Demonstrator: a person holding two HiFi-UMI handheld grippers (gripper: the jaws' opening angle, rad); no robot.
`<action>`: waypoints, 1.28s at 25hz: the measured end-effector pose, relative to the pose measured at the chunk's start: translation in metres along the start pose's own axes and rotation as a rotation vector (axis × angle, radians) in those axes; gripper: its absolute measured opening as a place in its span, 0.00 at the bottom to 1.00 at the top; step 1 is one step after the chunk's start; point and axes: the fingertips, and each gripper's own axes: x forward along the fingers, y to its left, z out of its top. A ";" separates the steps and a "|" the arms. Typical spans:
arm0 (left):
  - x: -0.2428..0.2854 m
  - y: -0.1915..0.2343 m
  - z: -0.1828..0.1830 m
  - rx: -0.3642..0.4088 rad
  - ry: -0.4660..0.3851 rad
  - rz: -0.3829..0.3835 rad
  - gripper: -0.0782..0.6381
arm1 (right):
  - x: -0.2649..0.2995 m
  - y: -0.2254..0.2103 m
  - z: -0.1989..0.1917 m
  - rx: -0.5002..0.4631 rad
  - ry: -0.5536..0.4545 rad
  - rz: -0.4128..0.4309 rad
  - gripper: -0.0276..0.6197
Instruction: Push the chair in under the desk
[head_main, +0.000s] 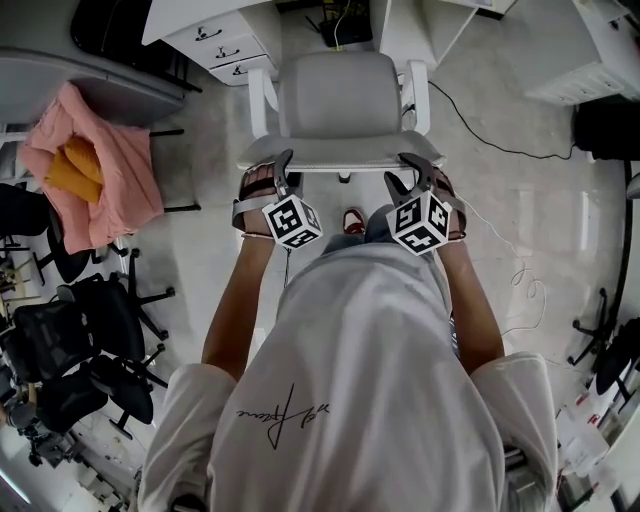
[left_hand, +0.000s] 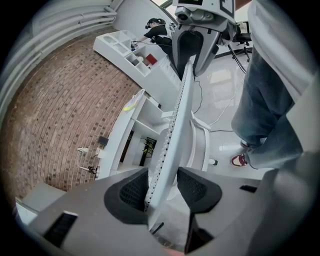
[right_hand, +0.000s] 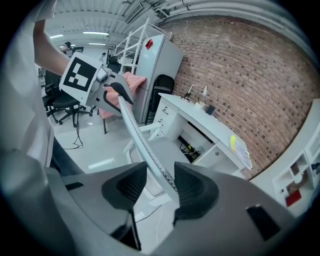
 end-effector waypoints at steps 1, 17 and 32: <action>0.002 0.002 0.001 0.000 0.000 0.002 0.35 | 0.001 -0.002 0.001 0.002 0.005 -0.007 0.31; 0.023 0.027 -0.001 -0.017 0.031 0.076 0.39 | 0.016 -0.020 0.012 0.036 -0.001 -0.074 0.34; 0.036 0.040 0.006 -0.056 0.084 0.102 0.40 | 0.027 -0.042 0.015 0.060 -0.032 -0.048 0.35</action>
